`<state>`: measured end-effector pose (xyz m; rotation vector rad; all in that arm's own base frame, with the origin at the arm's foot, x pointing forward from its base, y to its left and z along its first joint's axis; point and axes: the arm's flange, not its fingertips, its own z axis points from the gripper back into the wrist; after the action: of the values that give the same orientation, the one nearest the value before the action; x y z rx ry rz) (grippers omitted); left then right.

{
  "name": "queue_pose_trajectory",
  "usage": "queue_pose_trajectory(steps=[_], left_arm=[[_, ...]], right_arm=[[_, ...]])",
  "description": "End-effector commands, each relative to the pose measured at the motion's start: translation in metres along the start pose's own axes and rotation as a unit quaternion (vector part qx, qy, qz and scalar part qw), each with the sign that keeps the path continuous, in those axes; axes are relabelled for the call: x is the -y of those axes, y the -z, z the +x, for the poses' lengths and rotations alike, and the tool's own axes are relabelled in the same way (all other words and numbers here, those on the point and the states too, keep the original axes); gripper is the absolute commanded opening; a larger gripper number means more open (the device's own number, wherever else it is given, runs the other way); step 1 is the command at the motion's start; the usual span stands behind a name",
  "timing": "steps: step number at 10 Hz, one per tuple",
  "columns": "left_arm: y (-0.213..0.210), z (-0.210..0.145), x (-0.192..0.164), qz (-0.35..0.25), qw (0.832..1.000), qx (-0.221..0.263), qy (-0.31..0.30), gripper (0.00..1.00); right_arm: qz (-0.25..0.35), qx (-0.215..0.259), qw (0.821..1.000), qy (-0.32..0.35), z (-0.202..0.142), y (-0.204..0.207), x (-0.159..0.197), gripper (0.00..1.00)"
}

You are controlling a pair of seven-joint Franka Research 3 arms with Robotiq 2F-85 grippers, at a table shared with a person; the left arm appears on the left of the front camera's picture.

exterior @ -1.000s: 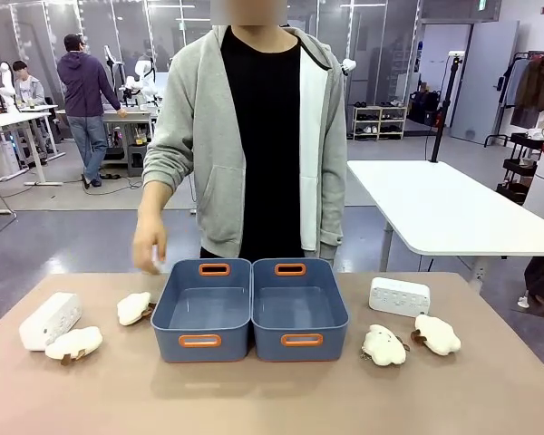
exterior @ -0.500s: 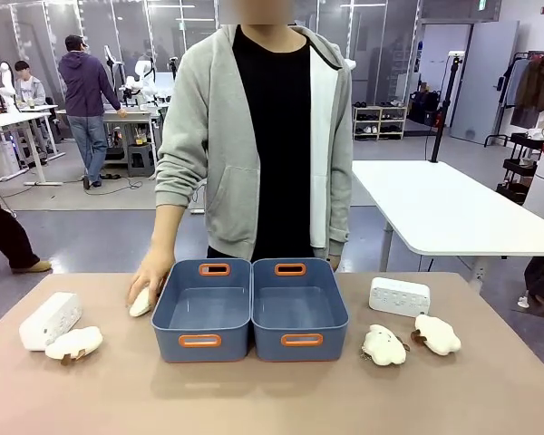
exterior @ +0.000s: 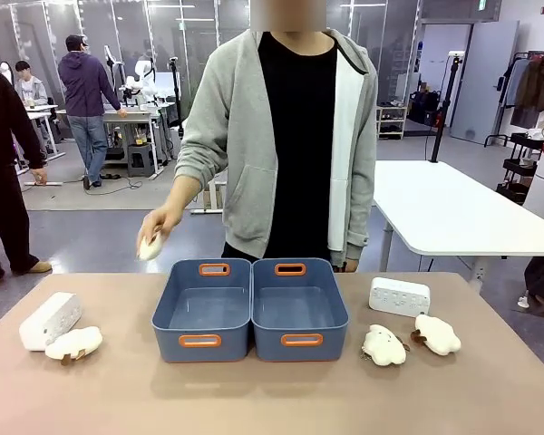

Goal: Sort the digital clocks into the basket.
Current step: Pick up the Digital clock from the table and place it into the empty Plastic storage basket.

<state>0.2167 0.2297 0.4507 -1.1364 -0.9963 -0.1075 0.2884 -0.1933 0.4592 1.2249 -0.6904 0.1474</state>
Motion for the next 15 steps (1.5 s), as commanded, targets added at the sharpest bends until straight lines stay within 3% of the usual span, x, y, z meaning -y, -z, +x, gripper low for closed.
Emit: queue_pose_trajectory(steps=[1, 5, 6, 8, 9, 10, 12, 13, 14, 15], left_arm=[[-0.001, 0.003, -0.002, -0.009, 1.0, 0.009, 0.01, 1.0], [-0.001, 0.003, -0.002, -0.009, 1.0, 0.009, 0.01, 1.0], [-0.001, 0.003, -0.002, -0.009, 1.0, 0.009, 0.01, 1.0], [-0.001, 0.003, -0.002, -0.009, 1.0, 0.009, 0.01, 1.0], [-0.001, 0.003, -0.002, -0.009, 1.0, 0.009, 0.01, 1.0], [-0.001, 0.003, -0.002, -0.009, 1.0, 0.009, 0.01, 1.0], [-0.001, 0.003, -0.002, -0.009, 1.0, 0.009, 0.01, 1.0], [-0.001, 0.003, -0.002, -0.009, 1.0, 0.009, 0.01, 1.0], [-0.001, 0.003, -0.002, -0.009, 1.0, 0.009, 0.01, 1.0], [-0.001, 0.003, -0.002, -0.009, 1.0, 0.009, 0.01, 1.0]], right_arm=[[0.003, -0.002, 1.0, -0.007, 0.0, -0.001, 0.0, 1.0], [0.0, 0.0, 1.0, 0.0, 0.0, 0.0, 0.0, 1.0], [-0.088, -0.074, 0.991, -0.075, 0.008, 0.009, -0.021, 1.0], [-0.213, -0.198, 0.933, -0.212, 0.047, 0.034, -0.052, 1.0], [-0.259, -0.25, 0.896, -0.258, 0.065, 0.054, -0.051, 1.0], [-0.3, -0.314, 0.844, -0.315, 0.08, 0.083, -0.045, 1.0], [-0.32, -0.375, 0.777, -0.392, 0.106, 0.13, -0.024, 1.0], [-0.299, -0.39, 0.763, -0.42, 0.109, 0.153, -0.012, 1.0], [-0.321, -0.396, 0.745, -0.429, 0.112, 0.174, 0.002, 1.0], [-0.319, -0.4, 0.749, -0.422, 0.112, 0.186, 0.009, 1.0]])
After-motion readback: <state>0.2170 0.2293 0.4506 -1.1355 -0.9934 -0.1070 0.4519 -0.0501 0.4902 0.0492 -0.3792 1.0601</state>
